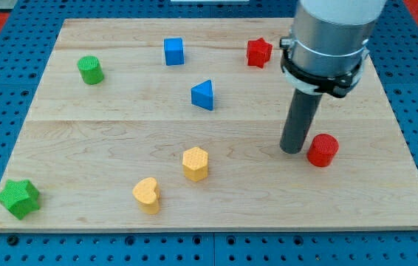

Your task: Slide the red circle to the bottom right

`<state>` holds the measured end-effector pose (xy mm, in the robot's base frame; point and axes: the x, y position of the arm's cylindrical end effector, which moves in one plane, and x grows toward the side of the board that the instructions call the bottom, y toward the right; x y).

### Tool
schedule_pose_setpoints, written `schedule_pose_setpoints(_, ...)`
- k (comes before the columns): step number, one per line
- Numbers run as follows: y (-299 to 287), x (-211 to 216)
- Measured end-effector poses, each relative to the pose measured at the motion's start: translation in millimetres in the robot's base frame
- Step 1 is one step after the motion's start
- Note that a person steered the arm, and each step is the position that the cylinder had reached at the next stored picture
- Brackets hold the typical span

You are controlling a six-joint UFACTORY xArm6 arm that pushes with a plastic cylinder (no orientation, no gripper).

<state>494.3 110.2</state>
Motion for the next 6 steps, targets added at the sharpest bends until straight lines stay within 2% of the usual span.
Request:
schedule_pose_setpoints(4, 26.8, -5.1)
schedule_pose_setpoints(6, 72.3, -1.4)
